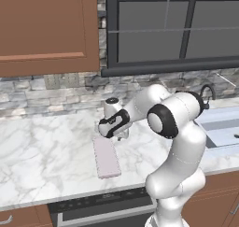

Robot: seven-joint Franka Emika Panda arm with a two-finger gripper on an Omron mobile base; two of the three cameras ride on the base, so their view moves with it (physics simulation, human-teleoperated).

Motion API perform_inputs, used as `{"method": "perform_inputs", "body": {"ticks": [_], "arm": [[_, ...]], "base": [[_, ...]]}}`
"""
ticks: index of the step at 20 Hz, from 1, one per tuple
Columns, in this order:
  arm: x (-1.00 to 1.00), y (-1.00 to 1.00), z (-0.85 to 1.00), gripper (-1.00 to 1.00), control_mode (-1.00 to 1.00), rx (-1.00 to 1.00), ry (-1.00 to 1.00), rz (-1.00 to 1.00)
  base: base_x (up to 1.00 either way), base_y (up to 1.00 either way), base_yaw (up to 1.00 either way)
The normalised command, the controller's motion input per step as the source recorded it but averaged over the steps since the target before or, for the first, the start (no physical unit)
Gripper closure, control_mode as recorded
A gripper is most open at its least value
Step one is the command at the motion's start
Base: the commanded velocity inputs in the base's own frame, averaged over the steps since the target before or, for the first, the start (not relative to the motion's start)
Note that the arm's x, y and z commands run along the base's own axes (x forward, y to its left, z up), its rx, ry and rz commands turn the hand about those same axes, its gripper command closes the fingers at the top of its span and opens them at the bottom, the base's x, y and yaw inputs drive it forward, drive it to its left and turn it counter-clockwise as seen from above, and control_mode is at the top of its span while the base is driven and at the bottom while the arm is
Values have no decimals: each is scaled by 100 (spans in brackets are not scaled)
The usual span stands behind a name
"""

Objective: The ice cube tray has been filled with water. Take the tray and place it in the freezer to make ice. Close the freezer door after placing the tray.

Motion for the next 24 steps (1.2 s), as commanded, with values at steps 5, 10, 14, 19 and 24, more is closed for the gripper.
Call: {"method": "perform_inputs", "body": {"ticks": [5,10,14,19,24], "arm": [[-81,25,-29,-100,-100,0,0,0],[-76,16,-23,-100,-100,0,0,0],[-72,7,-21,-100,-100,0,0,0],[-62,7,-18,-100,-100,0,0,0],[-17,1,-3,-100,-100,0,-1,0]], "base": [[0,0,0],[0,0,0],[0,0,0],[0,0,0],[0,0,0]]}}
